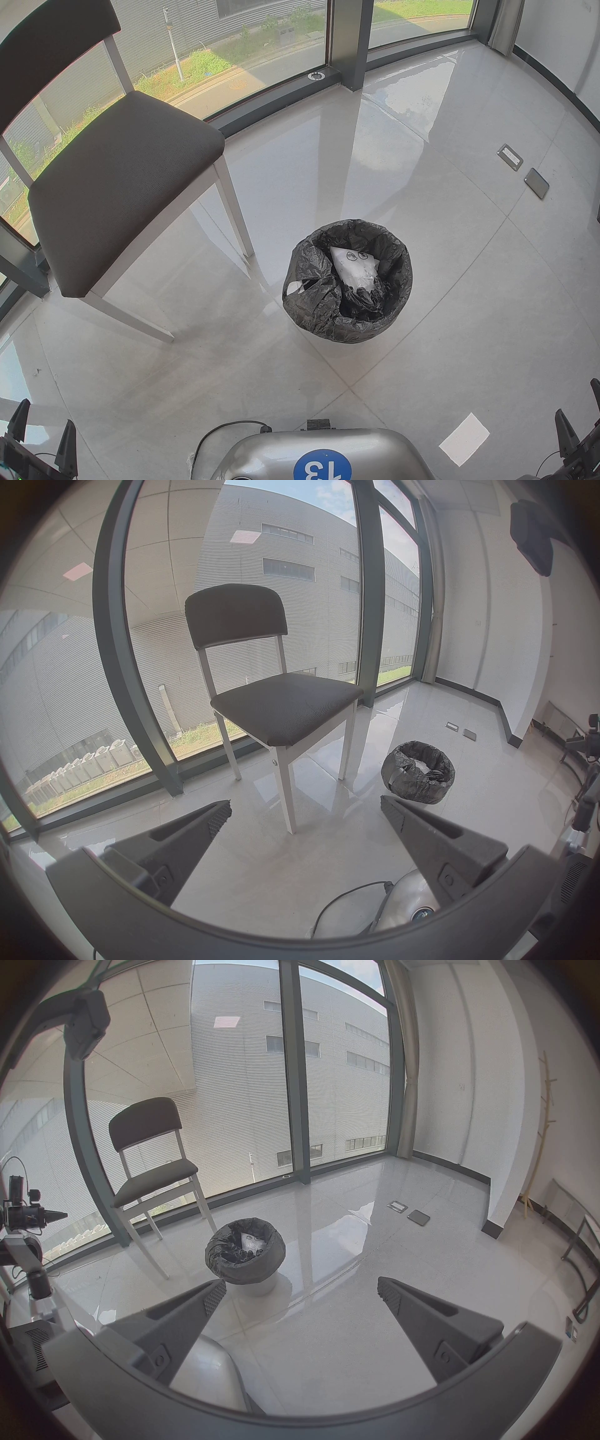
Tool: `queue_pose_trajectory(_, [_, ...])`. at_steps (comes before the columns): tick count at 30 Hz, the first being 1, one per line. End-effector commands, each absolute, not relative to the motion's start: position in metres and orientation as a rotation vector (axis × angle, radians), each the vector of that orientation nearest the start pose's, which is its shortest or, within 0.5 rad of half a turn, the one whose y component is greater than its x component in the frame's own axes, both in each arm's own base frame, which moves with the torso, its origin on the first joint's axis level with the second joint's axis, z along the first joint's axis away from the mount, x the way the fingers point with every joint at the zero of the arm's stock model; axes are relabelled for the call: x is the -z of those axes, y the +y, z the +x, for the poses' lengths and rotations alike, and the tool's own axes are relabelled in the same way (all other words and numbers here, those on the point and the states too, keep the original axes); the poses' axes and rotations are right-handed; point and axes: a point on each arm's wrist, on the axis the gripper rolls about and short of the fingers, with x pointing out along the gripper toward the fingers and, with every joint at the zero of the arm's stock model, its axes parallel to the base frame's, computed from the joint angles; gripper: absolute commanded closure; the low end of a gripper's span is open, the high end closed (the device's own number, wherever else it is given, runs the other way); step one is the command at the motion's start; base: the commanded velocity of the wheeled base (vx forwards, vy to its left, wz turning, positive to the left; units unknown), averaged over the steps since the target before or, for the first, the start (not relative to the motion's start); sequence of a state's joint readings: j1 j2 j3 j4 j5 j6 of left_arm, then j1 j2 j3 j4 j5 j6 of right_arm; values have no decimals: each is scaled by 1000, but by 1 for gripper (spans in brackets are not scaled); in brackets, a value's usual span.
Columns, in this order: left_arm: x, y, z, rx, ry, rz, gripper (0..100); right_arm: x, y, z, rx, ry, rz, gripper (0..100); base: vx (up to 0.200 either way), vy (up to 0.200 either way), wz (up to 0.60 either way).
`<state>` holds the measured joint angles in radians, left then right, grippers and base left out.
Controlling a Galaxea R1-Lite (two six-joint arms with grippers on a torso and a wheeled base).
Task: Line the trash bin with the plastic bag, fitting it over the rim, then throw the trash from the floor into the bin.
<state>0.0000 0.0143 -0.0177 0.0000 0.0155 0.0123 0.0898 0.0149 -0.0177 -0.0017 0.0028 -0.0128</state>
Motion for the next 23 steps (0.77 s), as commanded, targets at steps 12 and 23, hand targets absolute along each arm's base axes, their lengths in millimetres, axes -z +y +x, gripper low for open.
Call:
queue_pose_trajectory(12, [-76,0,-23,-14,2,12,0,-76,-3,-23,-40,-1,15,0,0,0,0])
queue_pose_trajectory(23, [-76,0,-23,-14,0,12,0,-76,-3,-23,-41,-1,2,0,0,0,0])
